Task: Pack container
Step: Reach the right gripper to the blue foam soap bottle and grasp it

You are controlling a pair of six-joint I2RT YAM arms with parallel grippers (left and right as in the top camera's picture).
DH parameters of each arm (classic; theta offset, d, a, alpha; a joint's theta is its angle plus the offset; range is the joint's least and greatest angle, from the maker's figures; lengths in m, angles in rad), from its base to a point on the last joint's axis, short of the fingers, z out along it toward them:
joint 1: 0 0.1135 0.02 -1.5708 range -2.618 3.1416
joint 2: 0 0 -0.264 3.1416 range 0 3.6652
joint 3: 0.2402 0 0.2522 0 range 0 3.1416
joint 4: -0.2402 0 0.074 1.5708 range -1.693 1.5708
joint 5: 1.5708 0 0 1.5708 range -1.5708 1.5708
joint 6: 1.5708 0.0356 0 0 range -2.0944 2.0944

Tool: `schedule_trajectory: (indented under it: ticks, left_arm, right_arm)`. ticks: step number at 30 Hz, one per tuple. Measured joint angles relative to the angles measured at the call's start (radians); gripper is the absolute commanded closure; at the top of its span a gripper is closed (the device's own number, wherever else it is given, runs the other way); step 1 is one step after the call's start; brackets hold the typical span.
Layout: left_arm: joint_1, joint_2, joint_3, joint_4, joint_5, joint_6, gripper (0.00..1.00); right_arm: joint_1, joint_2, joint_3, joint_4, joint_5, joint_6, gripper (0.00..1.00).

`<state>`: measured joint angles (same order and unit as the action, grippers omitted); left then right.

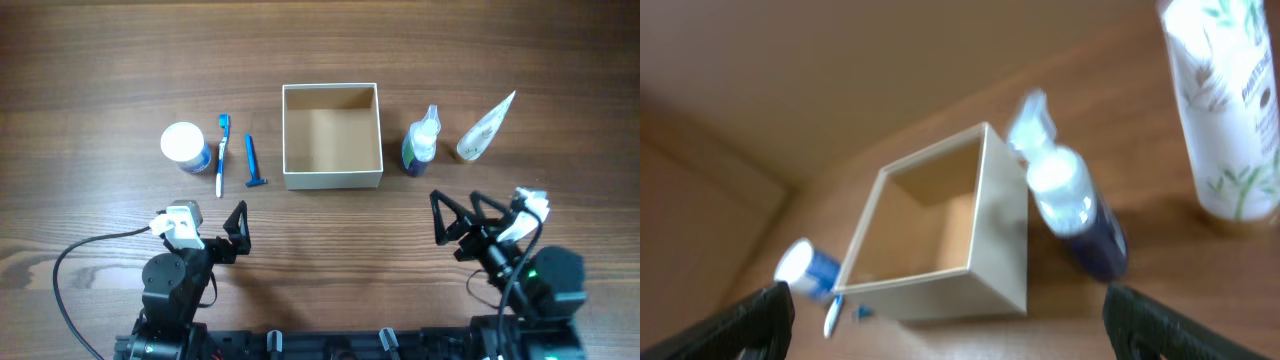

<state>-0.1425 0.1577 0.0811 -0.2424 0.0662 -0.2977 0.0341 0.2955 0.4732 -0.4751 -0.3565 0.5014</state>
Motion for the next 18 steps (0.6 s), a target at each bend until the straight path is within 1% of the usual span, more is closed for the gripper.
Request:
schedule_trajectory:
  ticks: [1, 3, 4, 6, 8, 11, 15, 18]
  left_arm:
    - [0.0, 0.0, 0.0, 0.0, 0.0, 0.0, 0.0]
    - [0.0, -0.001, 0.0, 0.0, 0.0, 0.0, 0.0]
    - [0.0, 0.0, -0.001, -0.001, 0.0, 0.0, 0.0]
    - [0.0, 0.0, -0.001, 0.002, 0.0, 0.0, 0.0]
    - [0.0, 0.0, -0.002, 0.001, 0.0, 0.0, 0.0]
    - [0.0, 0.0, -0.002, 0.001, 0.0, 0.0, 0.0]
    - [0.0, 0.0, -0.002, 0.001, 0.0, 0.0, 0.0]
    - [0.0, 0.0, -0.002, 0.001, 0.0, 0.0, 0.0]
  right_arm:
    - [0.0, 0.073, 0.102, -0.053, -0.006, -0.038, 0.0]
    - [0.0, 0.208, 0.28, -0.216, -0.003, -0.114, 0.0]
    - [0.0, 0.335, 0.422, -0.328, 0.009, -0.17, 0.0]
    - [0.0, 0.529, 0.617, -0.434, 0.053, -0.238, 0.0]
    - [0.0, 0.69, 0.76, -0.524, 0.092, -0.285, 0.0]
    - [0.0, 0.84, 0.867, -0.573, 0.115, -0.314, 0.0]
    - [0.009, 0.97, 0.888, -0.601, 0.138, -0.324, 0.0]
    - [0.074, 1.09, 0.888, -0.606, 0.202, -0.325, 0.0]
